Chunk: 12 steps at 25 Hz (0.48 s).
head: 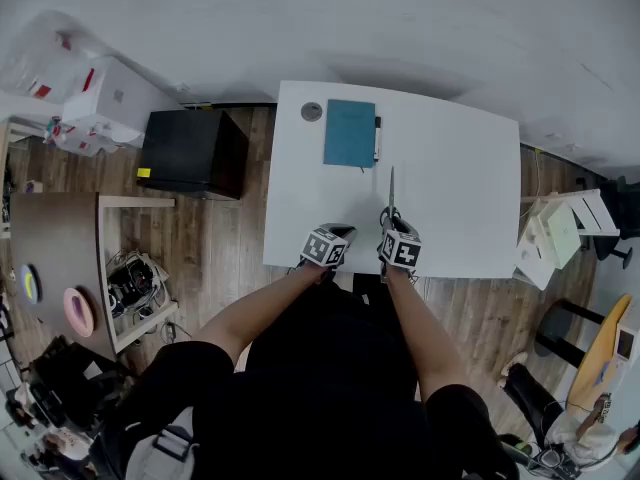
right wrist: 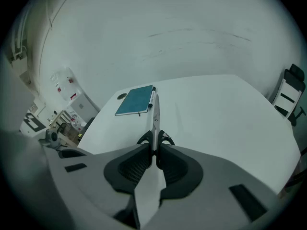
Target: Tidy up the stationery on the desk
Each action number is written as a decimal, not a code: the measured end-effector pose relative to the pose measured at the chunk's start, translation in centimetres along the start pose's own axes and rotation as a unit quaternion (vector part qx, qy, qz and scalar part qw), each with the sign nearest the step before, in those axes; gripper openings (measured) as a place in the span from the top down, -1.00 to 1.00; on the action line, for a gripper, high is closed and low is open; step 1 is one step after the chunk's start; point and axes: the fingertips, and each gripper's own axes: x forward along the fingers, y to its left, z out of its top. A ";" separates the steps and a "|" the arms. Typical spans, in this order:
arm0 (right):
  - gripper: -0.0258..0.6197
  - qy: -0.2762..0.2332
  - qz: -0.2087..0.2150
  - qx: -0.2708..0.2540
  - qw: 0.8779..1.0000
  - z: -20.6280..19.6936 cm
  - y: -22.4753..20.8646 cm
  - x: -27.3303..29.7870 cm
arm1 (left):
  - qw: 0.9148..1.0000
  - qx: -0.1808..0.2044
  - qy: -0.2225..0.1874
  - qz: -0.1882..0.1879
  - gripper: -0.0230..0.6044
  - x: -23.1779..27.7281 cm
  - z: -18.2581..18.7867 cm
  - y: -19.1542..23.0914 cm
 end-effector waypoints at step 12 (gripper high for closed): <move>0.65 0.000 0.032 0.029 0.999 10.2 -4.3 7.0 | 0.994 -0.060 -0.062 0.072 0.85 1.5 9.1 2.1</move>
